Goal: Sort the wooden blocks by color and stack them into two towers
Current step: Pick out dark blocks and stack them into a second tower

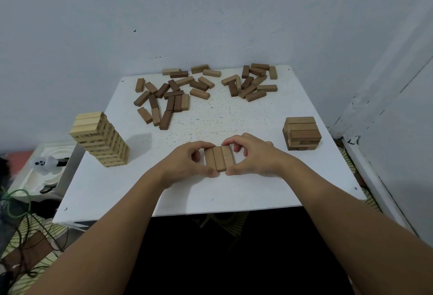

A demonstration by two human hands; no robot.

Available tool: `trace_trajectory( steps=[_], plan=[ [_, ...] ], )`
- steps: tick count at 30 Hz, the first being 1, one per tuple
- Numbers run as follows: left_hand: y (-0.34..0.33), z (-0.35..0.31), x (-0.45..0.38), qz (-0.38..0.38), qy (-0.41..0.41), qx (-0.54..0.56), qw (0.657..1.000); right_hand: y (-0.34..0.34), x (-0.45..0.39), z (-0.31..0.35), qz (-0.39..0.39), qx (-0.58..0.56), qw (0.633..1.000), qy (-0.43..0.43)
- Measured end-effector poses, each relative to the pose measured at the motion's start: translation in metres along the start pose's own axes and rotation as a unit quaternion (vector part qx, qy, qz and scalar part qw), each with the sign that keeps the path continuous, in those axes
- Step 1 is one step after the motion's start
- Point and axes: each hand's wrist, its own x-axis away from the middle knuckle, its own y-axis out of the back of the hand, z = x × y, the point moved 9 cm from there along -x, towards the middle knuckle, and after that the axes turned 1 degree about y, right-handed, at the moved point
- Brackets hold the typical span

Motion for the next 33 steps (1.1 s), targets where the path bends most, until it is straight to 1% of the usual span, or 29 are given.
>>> trace_trajectory(
  steps=[4,10,17,23,33],
  plan=[
    [-0.0001,0.0010,0.0015,-0.002,-0.007,-0.002,1.000,0.0000,0.0007,0.0002,-0.017,0.005,1.000,0.004],
    [0.0007,0.0050,0.0019,-0.028,-0.032,-0.015,0.999,-0.0021,0.0015,0.0030,-0.015,0.022,1.000,0.009],
    [0.0010,0.0062,0.0036,-0.034,-0.040,-0.038,0.998,-0.0046,0.0006,0.0028,-0.013,0.035,0.999,0.009],
    [0.0037,0.0074,0.0066,-0.054,-0.040,-0.020,0.998,-0.0051,0.0006,0.0016,-0.018,0.036,0.999,0.002],
    [0.0017,0.0048,0.0076,-0.052,-0.058,-0.017,0.997,-0.0069,0.0003,0.0026,-0.032,0.042,0.999,0.008]
  ],
)
